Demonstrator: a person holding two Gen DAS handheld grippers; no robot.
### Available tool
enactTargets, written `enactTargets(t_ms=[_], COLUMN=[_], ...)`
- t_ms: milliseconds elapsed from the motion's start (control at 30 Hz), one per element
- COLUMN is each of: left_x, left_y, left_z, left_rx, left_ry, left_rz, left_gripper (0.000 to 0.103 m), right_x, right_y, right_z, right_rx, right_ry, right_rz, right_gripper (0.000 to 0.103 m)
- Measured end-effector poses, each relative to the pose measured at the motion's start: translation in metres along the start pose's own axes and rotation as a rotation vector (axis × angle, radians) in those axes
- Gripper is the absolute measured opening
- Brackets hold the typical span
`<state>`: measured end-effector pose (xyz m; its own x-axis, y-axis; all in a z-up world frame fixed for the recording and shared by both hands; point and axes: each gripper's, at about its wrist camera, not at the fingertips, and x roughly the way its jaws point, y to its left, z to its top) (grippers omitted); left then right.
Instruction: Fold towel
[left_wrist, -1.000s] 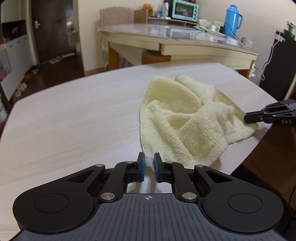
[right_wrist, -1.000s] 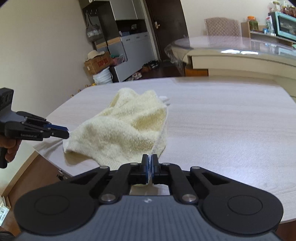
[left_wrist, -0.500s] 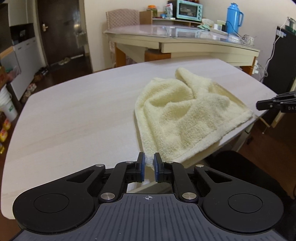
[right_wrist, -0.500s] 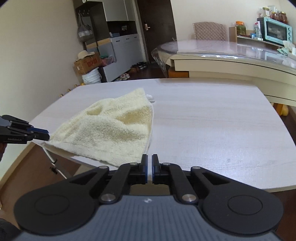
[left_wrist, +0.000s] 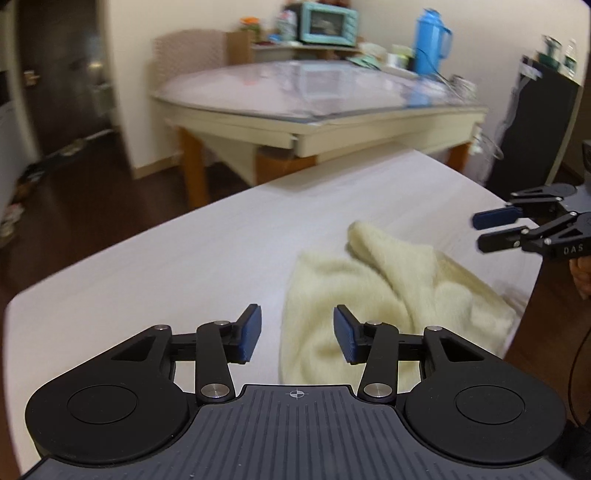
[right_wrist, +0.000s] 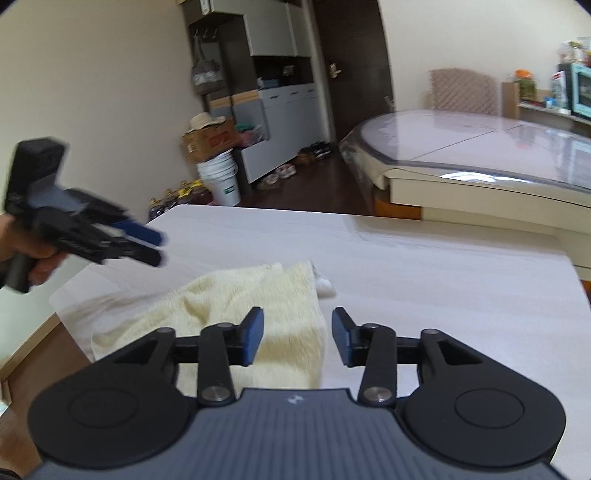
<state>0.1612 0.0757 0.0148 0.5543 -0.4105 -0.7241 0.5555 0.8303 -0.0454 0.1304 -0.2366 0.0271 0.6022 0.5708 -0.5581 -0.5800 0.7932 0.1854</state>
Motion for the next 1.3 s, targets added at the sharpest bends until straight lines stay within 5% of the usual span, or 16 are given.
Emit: enactTargets(t_ms=[233, 433, 500, 600, 767, 800, 867, 1133, 1300], left_x=[0.073, 0.095, 0.095, 0.092, 0.086, 0.081, 0.070, 0.023, 0.014], left_y=[0.000, -0.007, -0.007, -0.010, -0.026, -0.024, -0.020, 0.001, -0.002], left_z=[0.027, 0.020, 0.016, 0.013, 0.004, 0.003, 0.000, -0.015, -0.030], left_rx=[0.121, 0.210, 0.219, 0.198, 0.227, 0.215, 0.192, 0.047, 0.010], left_ry=[0.071, 0.112, 0.108, 0.102, 0.085, 0.073, 0.049, -0.088, -0.111], left_rz=[-0.085, -0.066, -0.066, -0.111, -0.066, -0.053, -0.028, 0.163, 0.267], left_gripper=[0.051, 0.051, 0.047, 0.014, 0.007, 0.007, 0.007, 0.007, 0.007], right_x=[0.024, 0.044, 0.051, 0.062, 0.093, 0.099, 0.104, 0.041, 0.024], right_y=[-0.010, -0.024, -0.028, -0.031, -0.028, -0.027, -0.028, -0.020, -0.025], right_z=[0.018, 0.015, 0.015, 0.017, 0.022, 0.022, 0.020, 0.002, -0.027], right_rx=[0.006, 0.034, 0.054, 0.075, 0.105, 0.116, 0.139, 0.076, 0.107], right_ry=[0.012, 0.046, 0.054, 0.065, 0.124, 0.138, 0.150, -0.024, 0.010], right_rz=[0.008, 0.011, 0.026, 0.052, 0.094, 0.105, 0.119, -0.052, -0.101], right_gripper=[0.052, 0.055, 0.055, 0.055, 0.055, 0.053, 0.006, 0.006, 0.007])
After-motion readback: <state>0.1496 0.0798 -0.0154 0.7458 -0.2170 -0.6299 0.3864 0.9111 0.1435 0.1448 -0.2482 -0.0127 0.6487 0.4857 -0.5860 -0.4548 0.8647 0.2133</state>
